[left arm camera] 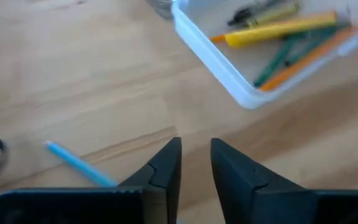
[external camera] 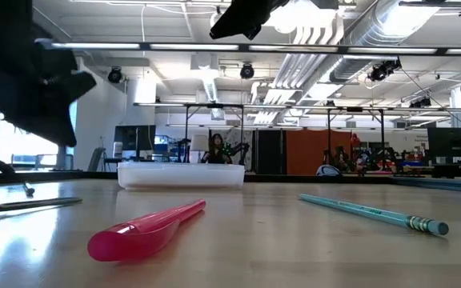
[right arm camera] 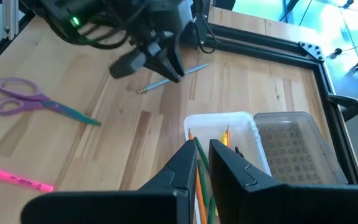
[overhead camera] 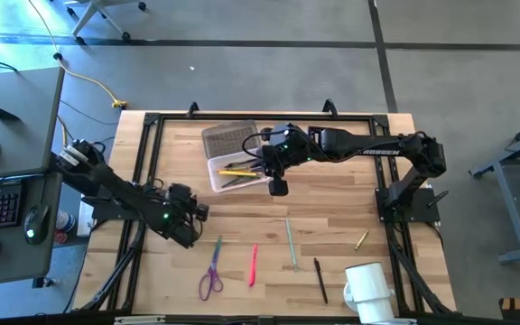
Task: Pick & place school supplies into a supply box
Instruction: Put the blue colored pencil into the transparent supply box
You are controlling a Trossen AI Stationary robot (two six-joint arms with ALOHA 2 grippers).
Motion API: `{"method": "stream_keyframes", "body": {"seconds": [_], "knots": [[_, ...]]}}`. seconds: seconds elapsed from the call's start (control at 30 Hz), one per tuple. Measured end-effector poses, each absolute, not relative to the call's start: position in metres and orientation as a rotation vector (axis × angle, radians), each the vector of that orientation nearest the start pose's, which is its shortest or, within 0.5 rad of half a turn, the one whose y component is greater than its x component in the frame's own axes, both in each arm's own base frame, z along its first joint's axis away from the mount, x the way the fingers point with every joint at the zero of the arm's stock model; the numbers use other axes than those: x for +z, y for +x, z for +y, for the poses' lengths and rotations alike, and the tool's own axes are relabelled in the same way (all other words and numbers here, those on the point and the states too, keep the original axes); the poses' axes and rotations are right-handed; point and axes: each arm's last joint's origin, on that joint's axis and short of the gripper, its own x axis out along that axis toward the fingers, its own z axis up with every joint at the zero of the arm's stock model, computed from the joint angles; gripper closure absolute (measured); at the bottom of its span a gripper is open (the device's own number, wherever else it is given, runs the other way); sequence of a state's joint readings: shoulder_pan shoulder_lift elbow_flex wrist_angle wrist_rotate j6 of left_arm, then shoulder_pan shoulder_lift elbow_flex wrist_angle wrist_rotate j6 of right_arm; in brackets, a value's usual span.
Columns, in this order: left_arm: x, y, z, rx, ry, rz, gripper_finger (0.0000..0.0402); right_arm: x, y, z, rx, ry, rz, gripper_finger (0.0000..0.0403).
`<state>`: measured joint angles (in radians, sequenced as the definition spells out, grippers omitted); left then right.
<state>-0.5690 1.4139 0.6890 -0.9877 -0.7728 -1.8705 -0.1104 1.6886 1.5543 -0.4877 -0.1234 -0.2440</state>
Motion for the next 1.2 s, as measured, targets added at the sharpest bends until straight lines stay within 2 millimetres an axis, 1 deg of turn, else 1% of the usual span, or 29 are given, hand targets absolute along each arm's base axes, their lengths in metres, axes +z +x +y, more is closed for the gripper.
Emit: {"method": "stream_keyframes", "body": {"seconds": [0.1, 0.17, 0.27, 0.37, 0.43, 0.57, 0.7, 0.77, 0.87, 0.97, 1.07, 1.2], "knots": [[0.173, 0.177, -0.092, 1.005, -0.428, 0.818, 0.0256, 0.336, 0.378, -0.038, 0.088, -0.164, 0.612, 0.0375], [0.176, 0.178, -0.094, 0.910, -0.332, 0.952, 0.0235, 0.336, 0.378, -0.038, 0.088, -0.164, 0.612, 0.0375], [0.174, 0.180, -0.097, 0.788, -0.242, 1.068, 0.0202, 0.336, 0.378, -0.038, 0.088, -0.163, 0.613, 0.0375], [0.171, 0.177, -0.097, 0.745, -0.211, 1.141, 0.0176, 0.336, 0.378, -0.038, 0.088, -0.163, 0.613, 0.0375], [0.169, 0.176, -0.097, 0.695, -0.190, 1.200, 0.0165, 0.336, 0.378, -0.038, 0.088, -0.163, 0.613, 0.0375], [0.161, 0.174, -0.097, 0.621, -0.144, 1.232, 0.0162, 0.336, 0.378, -0.038, 0.088, -0.163, 0.613, 0.0375], [0.150, 0.175, -0.098, 0.515, -0.109, 1.231, 0.0173, 0.336, 0.378, -0.038, 0.089, -0.166, 0.613, 0.0375], [0.146, 0.178, -0.097, 0.477, -0.110, 1.209, 0.0178, 0.336, 0.378, -0.038, 0.089, -0.166, 0.613, 0.0375], [0.139, 0.180, -0.088, 0.449, -0.135, 1.250, 0.0180, 0.336, 0.378, -0.038, 0.089, -0.166, 0.613, 0.0375], [0.135, 0.183, -0.078, 0.400, -0.117, 1.279, 0.0181, 0.336, 0.378, -0.038, 0.089, -0.166, 0.613, 0.0375], [0.129, 0.186, -0.064, 0.306, -0.096, 1.327, 0.0181, 0.336, 0.378, -0.038, 0.089, -0.166, 0.613, 0.0375], [0.126, 0.191, -0.047, 0.190, -0.129, 1.373, 0.0181, 0.336, 0.378, -0.038, 0.089, -0.166, 0.613, 0.0375]]}}
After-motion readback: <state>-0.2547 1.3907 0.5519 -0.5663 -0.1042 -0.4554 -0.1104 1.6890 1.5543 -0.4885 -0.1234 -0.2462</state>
